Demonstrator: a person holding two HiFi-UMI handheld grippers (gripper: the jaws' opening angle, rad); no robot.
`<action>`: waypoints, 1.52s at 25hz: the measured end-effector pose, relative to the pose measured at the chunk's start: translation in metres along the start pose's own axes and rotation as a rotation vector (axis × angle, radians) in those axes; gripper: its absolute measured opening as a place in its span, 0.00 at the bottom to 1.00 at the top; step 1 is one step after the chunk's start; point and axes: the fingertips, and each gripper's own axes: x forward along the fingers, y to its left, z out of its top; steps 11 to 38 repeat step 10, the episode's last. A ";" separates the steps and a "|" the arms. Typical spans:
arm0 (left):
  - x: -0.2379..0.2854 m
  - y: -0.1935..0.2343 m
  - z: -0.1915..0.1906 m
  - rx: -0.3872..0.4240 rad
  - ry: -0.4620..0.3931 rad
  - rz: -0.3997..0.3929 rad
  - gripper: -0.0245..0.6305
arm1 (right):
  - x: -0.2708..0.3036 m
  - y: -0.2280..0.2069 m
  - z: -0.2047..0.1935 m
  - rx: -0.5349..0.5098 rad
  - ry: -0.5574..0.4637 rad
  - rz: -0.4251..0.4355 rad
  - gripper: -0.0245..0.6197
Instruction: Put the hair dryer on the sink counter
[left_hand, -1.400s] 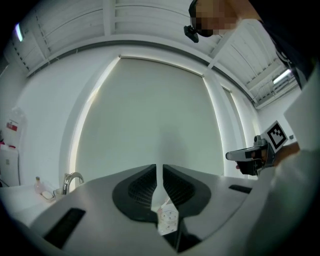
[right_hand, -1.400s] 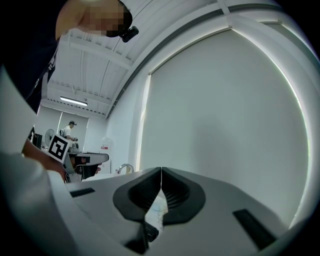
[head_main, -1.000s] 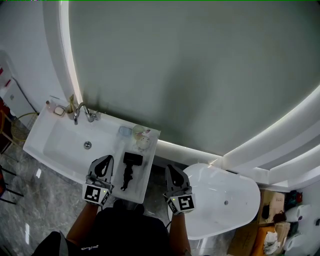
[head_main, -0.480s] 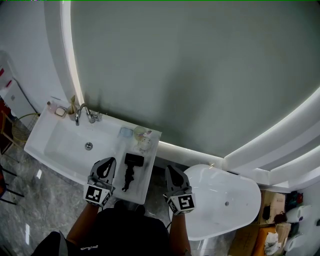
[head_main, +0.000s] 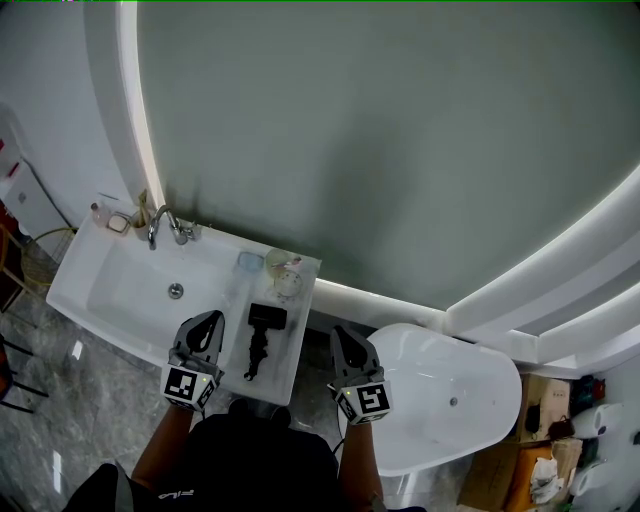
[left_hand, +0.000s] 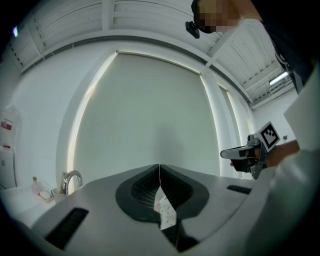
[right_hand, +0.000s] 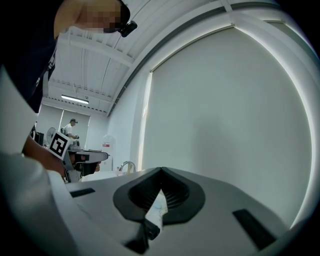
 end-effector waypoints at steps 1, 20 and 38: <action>0.000 0.000 0.001 -0.001 0.000 -0.005 0.08 | 0.000 0.001 0.001 -0.013 -0.005 0.010 0.08; 0.003 -0.007 0.018 -0.009 -0.011 -0.116 0.08 | 0.006 0.012 -0.002 -0.137 0.013 0.054 0.08; 0.003 -0.007 0.018 -0.009 -0.011 -0.116 0.08 | 0.006 0.012 -0.002 -0.137 0.013 0.054 0.08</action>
